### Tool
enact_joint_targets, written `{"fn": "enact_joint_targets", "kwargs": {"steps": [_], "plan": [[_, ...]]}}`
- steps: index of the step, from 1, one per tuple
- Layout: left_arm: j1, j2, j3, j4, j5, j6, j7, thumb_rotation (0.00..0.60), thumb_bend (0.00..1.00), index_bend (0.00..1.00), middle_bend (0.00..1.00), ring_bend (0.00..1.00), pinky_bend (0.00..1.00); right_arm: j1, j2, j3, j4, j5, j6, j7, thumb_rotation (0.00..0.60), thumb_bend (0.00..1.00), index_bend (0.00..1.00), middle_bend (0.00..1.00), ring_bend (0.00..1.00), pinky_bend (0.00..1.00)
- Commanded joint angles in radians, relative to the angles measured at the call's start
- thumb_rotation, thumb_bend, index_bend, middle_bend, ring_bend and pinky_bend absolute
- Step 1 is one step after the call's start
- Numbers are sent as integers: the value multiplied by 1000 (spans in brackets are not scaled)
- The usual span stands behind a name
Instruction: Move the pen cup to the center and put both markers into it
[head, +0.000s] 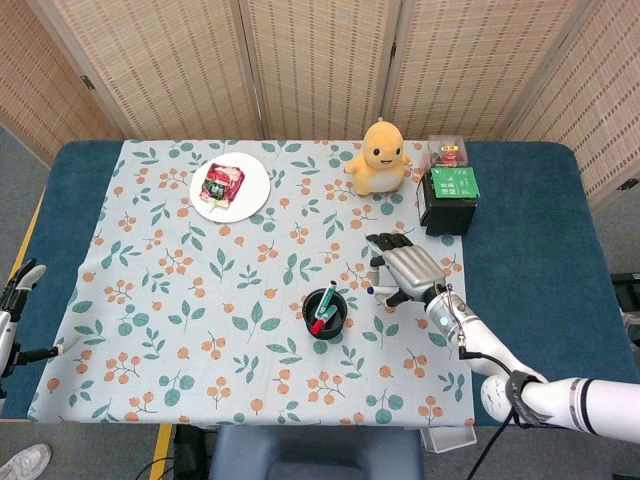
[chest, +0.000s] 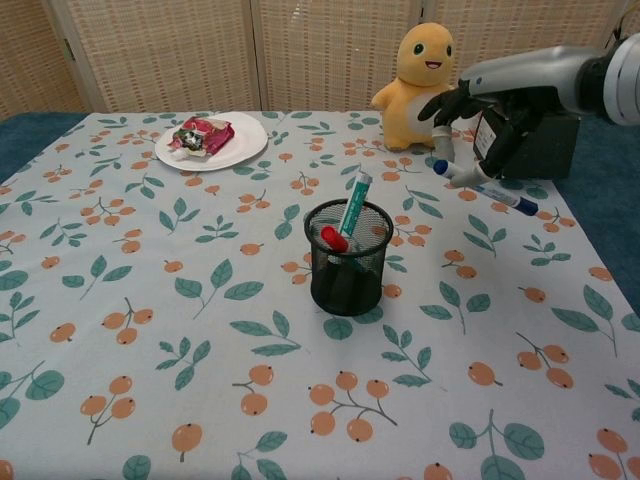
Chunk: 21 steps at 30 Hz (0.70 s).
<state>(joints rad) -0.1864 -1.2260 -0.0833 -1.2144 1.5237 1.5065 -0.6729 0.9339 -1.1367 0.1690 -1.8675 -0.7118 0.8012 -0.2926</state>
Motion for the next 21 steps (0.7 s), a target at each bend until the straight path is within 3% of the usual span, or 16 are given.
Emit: {"fn": "enact_joint_targets", "kwargs": {"steps": [1,9,14,21], "plan": [[1,0,0,-2,-3,-4,5,600,49,0,0,0,209,-30,67,69,-89,-42,-21,118,600,317,589,48,0,0],[2,2,-3,-5,-6,-5,-1,600,49,0,0,0,209,-70,32,143,-118,-108,-89,353,600,318,589,49,0,0],[4,5,-3,-1,-5,-3,-15,600,49,0,0,0,209,-93,-33,179,-100,-189,-57,449,600,321,589,52,0,0],[9,11,-3,-1,-2,6,-32,600,49,0,0,0,209,-99,-142,175,-20,-270,-18,509,600,322,589,59,0,0]]}}
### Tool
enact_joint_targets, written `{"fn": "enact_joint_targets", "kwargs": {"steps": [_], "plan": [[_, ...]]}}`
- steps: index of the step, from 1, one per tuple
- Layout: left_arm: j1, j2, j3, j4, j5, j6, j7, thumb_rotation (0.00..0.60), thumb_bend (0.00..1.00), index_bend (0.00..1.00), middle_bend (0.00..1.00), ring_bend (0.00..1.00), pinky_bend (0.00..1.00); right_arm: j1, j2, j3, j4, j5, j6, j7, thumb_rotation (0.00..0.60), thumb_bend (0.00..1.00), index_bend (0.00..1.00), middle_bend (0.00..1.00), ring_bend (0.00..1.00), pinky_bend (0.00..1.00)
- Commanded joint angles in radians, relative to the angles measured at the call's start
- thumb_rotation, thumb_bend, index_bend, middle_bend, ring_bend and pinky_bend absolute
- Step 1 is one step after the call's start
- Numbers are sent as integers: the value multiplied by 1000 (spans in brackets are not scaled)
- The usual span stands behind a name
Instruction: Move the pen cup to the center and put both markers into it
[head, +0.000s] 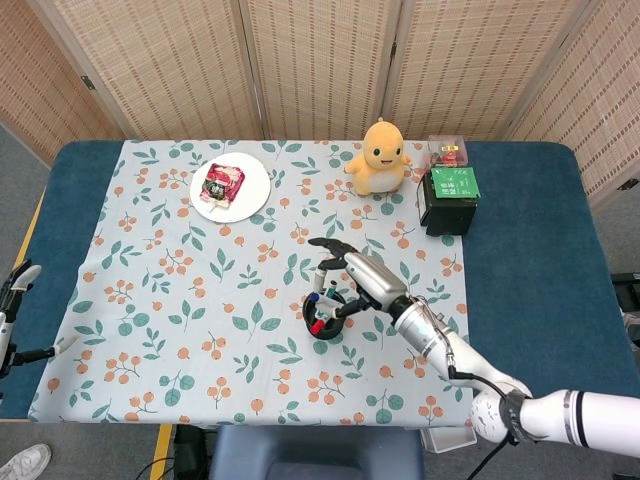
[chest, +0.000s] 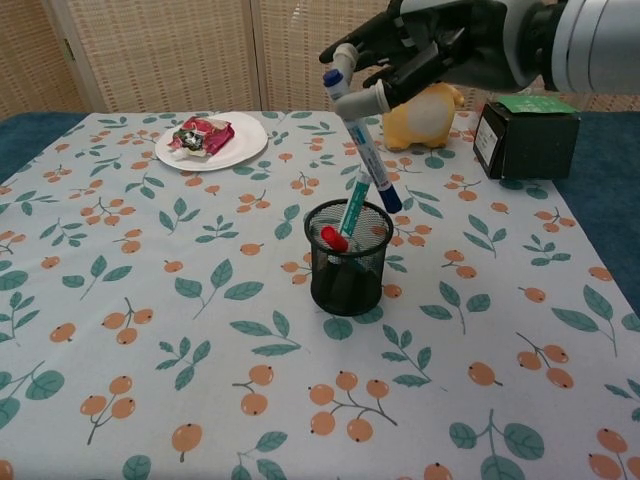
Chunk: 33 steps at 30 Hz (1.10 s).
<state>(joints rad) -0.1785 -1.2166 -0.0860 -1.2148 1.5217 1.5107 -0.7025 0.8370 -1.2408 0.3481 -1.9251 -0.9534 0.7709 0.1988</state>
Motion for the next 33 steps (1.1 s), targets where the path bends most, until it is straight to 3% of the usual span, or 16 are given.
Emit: {"fn": "enact_joint_targets", "kwargs": {"steps": [1,13,21,23,25,26,27,29,33], "plan": [[2,3,-1,-1,0,4,-5,600,50,0,0,0,209,-1,-48,-7,51,-36,13,20,600,322,590,59,0,0],[11,10,-7,-1,0,24,-18,600,49,0,0,0,209,18,-219,-34,275,-151,-38,157,600,321,591,60,0,0],[15,13,-11,7,-4,27,-31,600,49,0,0,0,209,23,-247,-41,327,-193,-46,184,600,321,593,55,0,0],[16,13,-12,6,-3,32,-30,600,49,0,0,0,209,22,-232,-59,329,-216,-60,176,600,319,504,24,0,0],[17,13,-11,5,-1,32,-26,600,49,0,0,0,209,18,-206,-72,319,-236,-74,176,600,299,285,0,0,0],[17,13,-10,5,-1,31,-23,600,49,0,0,0,209,16,-193,-78,314,-249,-74,171,600,273,131,0,0,0],[17,13,-10,4,0,30,-20,600,49,0,0,0,209,10,-175,-85,306,-267,-69,165,600,249,48,0,0,0],[16,13,-9,2,1,28,-15,600,49,0,0,0,209,-4,-149,-91,290,-292,-49,161,600,213,0,0,0,0],[15,14,-9,-2,5,32,-8,600,49,0,0,0,209,-49,-63,-109,241,-339,1,153,600,171,0,0,0,0]]}}
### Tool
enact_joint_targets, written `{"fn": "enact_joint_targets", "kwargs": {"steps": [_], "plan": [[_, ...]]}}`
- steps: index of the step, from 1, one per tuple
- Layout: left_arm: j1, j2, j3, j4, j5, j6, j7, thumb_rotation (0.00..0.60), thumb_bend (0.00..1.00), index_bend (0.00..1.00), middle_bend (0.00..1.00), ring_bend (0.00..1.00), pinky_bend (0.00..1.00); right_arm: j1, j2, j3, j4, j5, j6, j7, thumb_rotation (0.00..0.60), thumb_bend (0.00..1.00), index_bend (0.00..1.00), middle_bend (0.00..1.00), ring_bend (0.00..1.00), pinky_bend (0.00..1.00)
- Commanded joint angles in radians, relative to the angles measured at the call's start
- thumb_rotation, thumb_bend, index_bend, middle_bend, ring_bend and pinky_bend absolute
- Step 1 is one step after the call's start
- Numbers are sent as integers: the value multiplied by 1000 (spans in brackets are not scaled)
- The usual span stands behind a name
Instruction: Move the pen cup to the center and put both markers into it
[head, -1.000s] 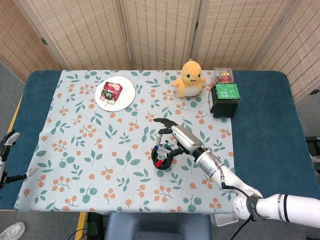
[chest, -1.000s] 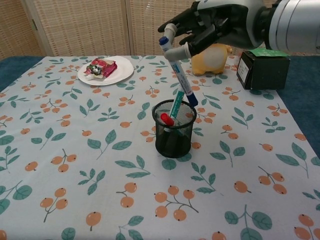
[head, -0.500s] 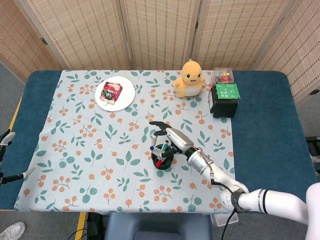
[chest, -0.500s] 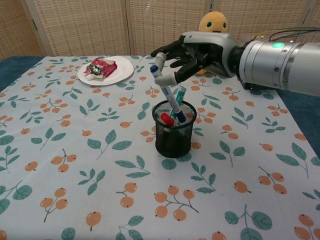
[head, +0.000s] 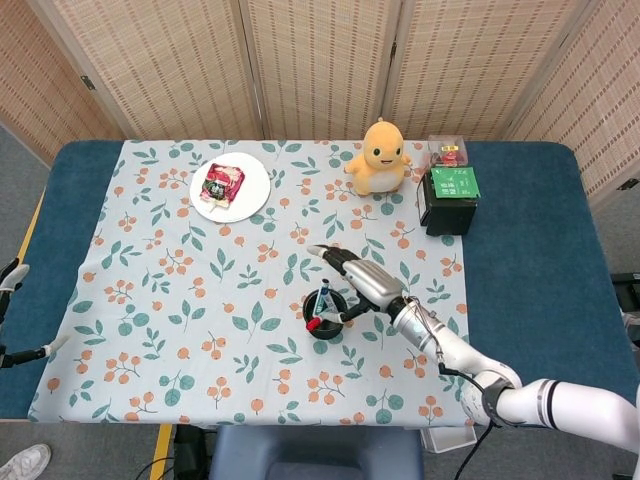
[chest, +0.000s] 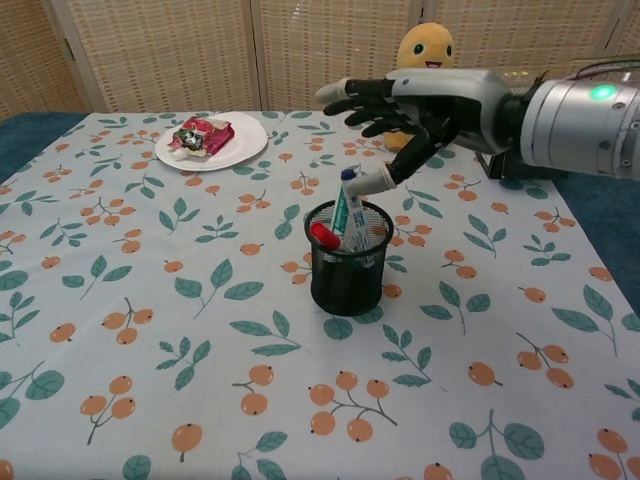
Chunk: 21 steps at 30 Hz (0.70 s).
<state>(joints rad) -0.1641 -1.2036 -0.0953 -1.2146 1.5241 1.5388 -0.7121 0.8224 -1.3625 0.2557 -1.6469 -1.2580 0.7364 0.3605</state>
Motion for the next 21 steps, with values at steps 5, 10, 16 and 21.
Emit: {"fn": "enact_joint_targets", "kwargs": {"steps": [5,10,16,21], "plan": [[3,11,4,-13,17,17,6,600,49,0,0,0,209,-143,213,-77,-86,-110,165,-92,600,157,0,0,0,0],[-2,17,12,-32,26,7,94,600,49,0,0,0,209,-289,316,-165,-90,-150,352,-340,600,158,0,0,0,0],[-27,13,22,-83,13,-61,271,600,49,0,0,0,209,-444,313,-232,-83,-38,516,-655,600,157,0,0,0,0],[-44,18,31,-121,-7,-121,357,600,49,0,0,0,209,-573,220,-231,-6,0,711,-691,600,168,0,0,0,0]]}}
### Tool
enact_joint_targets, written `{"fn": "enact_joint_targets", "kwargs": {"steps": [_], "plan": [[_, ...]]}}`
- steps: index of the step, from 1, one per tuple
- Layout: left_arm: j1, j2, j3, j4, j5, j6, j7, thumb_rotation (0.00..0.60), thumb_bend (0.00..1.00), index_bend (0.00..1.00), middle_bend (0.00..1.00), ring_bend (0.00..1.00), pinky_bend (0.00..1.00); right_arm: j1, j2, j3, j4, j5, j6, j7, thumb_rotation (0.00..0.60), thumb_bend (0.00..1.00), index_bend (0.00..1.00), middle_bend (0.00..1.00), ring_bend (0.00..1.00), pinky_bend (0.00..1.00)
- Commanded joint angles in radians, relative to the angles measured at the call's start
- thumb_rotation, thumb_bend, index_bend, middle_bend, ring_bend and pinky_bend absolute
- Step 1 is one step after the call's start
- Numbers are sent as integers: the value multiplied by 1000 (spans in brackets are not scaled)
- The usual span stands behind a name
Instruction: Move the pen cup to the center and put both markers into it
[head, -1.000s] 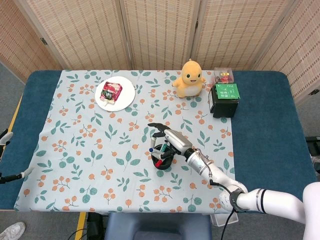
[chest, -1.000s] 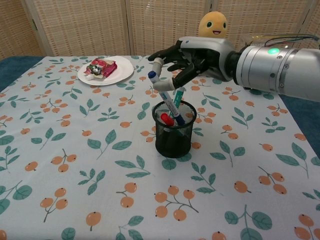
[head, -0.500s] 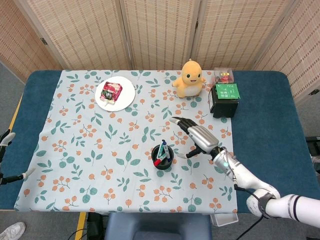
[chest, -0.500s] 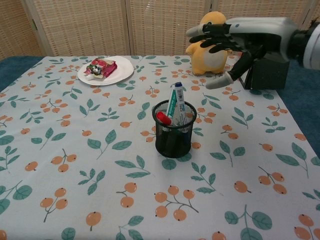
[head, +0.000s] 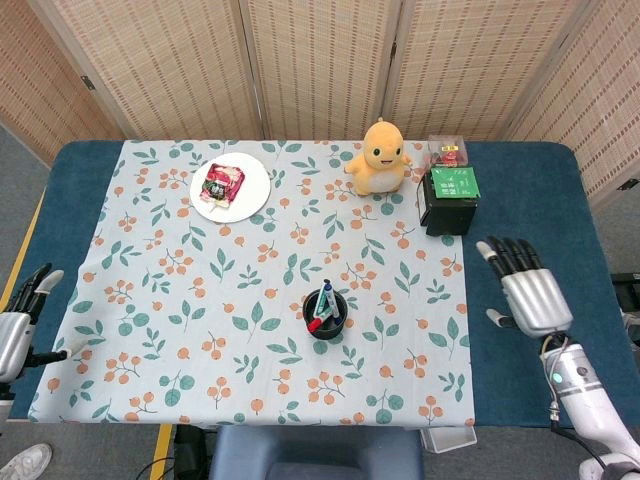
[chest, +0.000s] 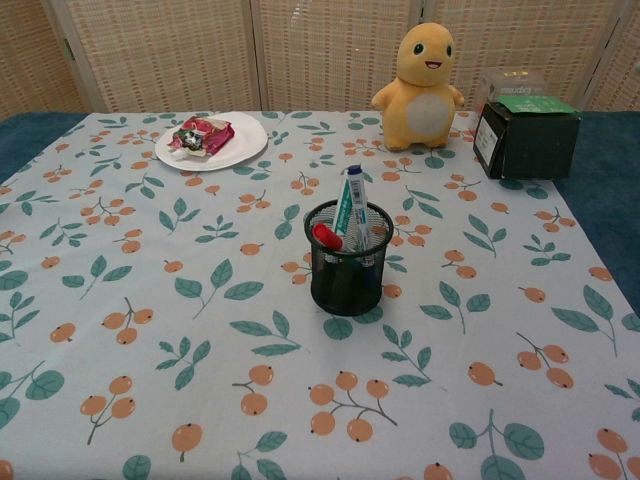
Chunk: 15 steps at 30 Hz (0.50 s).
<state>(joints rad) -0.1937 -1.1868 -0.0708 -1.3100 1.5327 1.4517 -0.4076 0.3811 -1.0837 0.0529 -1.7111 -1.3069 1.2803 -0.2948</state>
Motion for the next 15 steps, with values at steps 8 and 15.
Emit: {"fn": "enact_joint_targets", "kwargs": {"steps": [8,15], "plan": [[-27,-29,8,-29,-6,-37,105,600,49,0,0,0,209,-236,-130,-3,202,30,310,43,600,187,0,0,0,0],[-23,-33,13,-37,1,-26,110,600,49,0,0,0,209,-273,-117,6,184,-35,363,103,600,188,0,0,0,0]]}}
